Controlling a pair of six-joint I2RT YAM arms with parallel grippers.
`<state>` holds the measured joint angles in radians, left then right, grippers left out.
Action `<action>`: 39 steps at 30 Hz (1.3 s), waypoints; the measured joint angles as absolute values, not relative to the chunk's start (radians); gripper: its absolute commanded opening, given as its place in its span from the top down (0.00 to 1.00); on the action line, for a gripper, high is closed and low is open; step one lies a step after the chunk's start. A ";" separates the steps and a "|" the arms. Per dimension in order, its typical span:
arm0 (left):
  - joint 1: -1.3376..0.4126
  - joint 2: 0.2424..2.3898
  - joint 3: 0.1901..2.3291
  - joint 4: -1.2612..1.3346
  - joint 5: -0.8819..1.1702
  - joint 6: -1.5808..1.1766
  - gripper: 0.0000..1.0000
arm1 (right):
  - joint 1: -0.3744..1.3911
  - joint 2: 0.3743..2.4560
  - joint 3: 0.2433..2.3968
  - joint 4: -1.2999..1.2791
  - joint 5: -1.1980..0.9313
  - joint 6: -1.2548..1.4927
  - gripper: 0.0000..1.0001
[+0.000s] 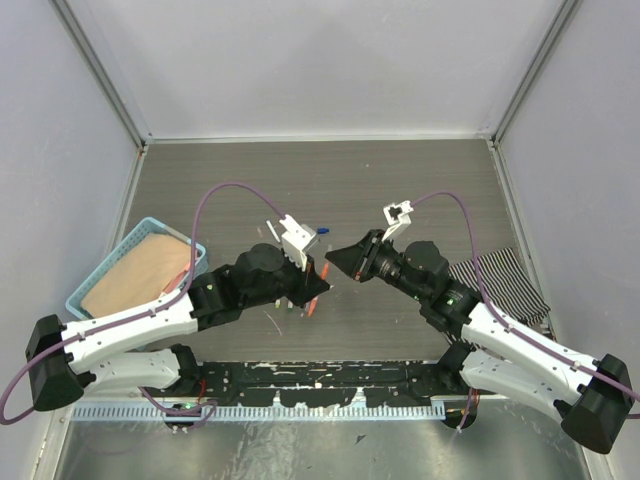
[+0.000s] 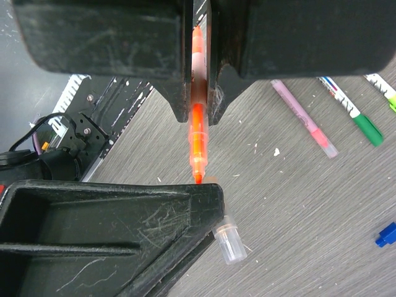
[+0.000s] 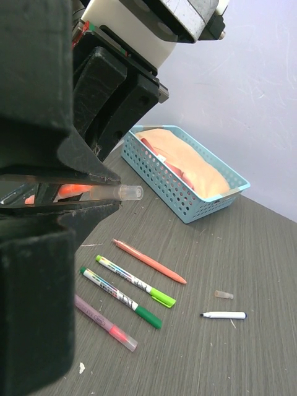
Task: Insert the pens into the pen caps
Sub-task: Insert the pen cap onto the pen.
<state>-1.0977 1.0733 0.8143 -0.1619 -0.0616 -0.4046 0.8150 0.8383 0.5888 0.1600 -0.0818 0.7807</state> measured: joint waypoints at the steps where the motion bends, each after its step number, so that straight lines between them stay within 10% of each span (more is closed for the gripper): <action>1: -1.098 1.074 0.816 -0.163 -0.062 -0.405 1.00 | 0.815 0.838 0.589 0.160 -0.081 0.781 0.99; 39: -1.098 1.085 0.820 -0.158 -0.063 -0.404 1.00 | 0.815 0.812 0.588 0.171 -0.046 0.814 0.99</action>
